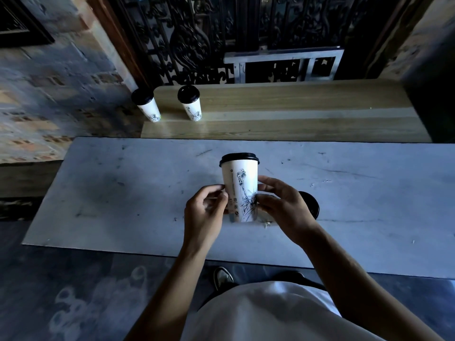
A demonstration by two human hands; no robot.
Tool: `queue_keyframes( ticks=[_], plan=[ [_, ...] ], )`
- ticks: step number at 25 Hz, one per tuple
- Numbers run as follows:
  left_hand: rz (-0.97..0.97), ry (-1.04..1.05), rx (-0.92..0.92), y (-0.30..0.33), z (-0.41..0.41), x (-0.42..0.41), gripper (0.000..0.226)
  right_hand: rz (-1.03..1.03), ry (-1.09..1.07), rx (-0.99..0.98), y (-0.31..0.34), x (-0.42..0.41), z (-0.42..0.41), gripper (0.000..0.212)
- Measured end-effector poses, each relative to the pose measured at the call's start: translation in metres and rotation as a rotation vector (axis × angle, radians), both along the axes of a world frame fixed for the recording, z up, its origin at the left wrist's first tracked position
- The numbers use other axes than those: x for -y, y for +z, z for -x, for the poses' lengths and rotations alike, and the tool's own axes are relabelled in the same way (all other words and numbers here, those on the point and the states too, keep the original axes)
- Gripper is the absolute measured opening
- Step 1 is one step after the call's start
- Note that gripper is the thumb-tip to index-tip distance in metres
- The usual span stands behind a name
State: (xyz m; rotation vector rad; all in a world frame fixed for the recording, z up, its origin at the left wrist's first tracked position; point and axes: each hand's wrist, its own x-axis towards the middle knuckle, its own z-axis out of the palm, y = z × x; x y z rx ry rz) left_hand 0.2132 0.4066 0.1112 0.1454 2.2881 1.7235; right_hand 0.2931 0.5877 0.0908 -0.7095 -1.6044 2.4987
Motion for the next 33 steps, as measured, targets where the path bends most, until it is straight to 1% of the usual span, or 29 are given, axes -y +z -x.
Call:
queue_keyframes(
  ticks=[3, 9, 12, 17, 20, 22, 25, 26, 29, 31, 33],
  plan=[
    [-0.042, 0.024, 0.02, 0.003, -0.008, -0.011, 0.013, -0.017, 0.045, -0.012, 0.005, -0.014, 0.0, 0.04],
    [-0.01, 0.069, -0.019, 0.008, -0.022, -0.033, 0.022, -0.013, 0.157, -0.009, 0.002, -0.042, 0.002, 0.046],
    [0.04, 0.097, -0.019, 0.004, -0.025, -0.042, 0.024, -0.033, 0.212, 0.04, 0.005, -0.055, 0.007, 0.05],
    [0.159, 0.137, -0.011, -0.007, 0.0, -0.059, 0.021, -0.289, 0.341, 0.149, 0.008, -0.08, 0.045, 0.049],
    [0.12, 0.135, 0.087, -0.021, 0.04, -0.078, 0.023, -0.383, 0.326, 0.162, 0.001, -0.093, 0.088, 0.054],
    [0.057, 0.132, 0.119, -0.036, 0.081, -0.096, 0.027, -0.391, 0.28, 0.163, -0.011, -0.105, 0.123, 0.055],
    [-0.01, 0.133, 0.141, -0.062, 0.154, -0.126, 0.042, -0.416, 0.212, 0.175, -0.039, -0.129, 0.189, 0.054],
    [-0.015, 0.111, 0.142, -0.07, 0.178, -0.138, 0.044, -0.427, 0.187, 0.192, -0.047, -0.136, 0.21, 0.056],
    [-0.056, 0.014, 0.15, -0.107, 0.26, -0.178, 0.043, -0.495, 0.096, 0.244, -0.077, -0.158, 0.283, 0.048],
    [-0.085, -0.025, 0.144, -0.13, 0.306, -0.205, 0.047, -0.516, 0.054, 0.207, -0.099, -0.171, 0.325, 0.054],
    [-0.068, -0.038, 0.134, -0.151, 0.344, -0.226, 0.049, -0.543, 0.0, 0.184, -0.119, -0.184, 0.358, 0.062]
  ],
)
